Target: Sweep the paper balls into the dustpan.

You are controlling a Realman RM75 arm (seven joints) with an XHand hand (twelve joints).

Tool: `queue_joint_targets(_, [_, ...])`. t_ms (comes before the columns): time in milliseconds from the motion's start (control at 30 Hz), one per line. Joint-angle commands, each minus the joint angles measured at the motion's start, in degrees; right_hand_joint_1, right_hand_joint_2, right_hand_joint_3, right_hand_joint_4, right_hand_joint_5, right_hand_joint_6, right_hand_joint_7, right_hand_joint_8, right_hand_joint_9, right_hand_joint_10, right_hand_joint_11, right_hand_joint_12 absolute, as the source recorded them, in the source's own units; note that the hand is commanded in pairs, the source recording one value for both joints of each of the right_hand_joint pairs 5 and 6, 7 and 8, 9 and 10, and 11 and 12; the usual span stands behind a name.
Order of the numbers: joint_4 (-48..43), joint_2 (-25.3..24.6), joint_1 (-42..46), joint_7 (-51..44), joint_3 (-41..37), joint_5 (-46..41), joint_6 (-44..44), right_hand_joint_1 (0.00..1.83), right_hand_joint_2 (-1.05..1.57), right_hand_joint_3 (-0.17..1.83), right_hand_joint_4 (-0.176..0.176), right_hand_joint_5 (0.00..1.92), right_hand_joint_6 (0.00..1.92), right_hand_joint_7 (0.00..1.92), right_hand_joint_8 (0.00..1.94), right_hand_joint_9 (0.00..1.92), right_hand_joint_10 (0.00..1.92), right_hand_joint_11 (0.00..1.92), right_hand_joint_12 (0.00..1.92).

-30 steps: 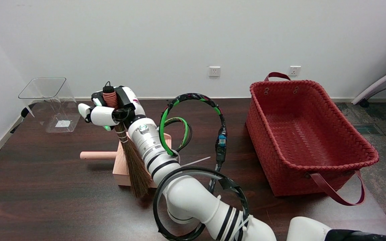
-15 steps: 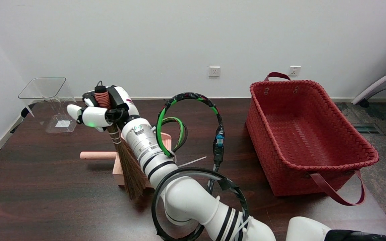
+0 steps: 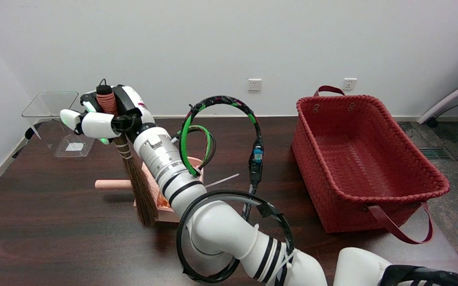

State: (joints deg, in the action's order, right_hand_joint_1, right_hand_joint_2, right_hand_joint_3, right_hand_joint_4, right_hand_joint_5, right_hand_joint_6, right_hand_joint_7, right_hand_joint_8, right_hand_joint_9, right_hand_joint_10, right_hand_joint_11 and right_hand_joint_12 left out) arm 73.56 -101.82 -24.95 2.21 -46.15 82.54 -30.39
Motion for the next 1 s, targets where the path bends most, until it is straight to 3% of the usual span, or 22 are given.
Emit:
queue_joint_targets(33, [1.4,1.1,-2.4,-0.6,0.4,0.1,0.3,1.29,1.18,0.49,0.0,1.92,1.92,1.92,1.92,1.92,1.92,1.92,1.92])
queue_joint_targets(333, [4.0,2.4,-2.5,-10.0,-1.7,6.9,-0.1,1.29,1.21,0.47,0.0,1.92,1.92,1.92,1.92,1.92,1.92,1.92,1.92])
queue_joint_targets(667, [6.9,6.6,-2.8,-11.6,-3.5,6.0,1.0,1.29,1.21,0.47,0.0,1.92,1.92,1.92,1.92,1.92,1.92,1.92,1.92])
queue_joint_targets(1000, [11.6,17.1,-5.4,-11.6,-4.5,-7.5,5.6,1.29,1.22,0.44,0.0,1.92,1.92,1.92,1.92,1.92,1.92,1.92,1.92])
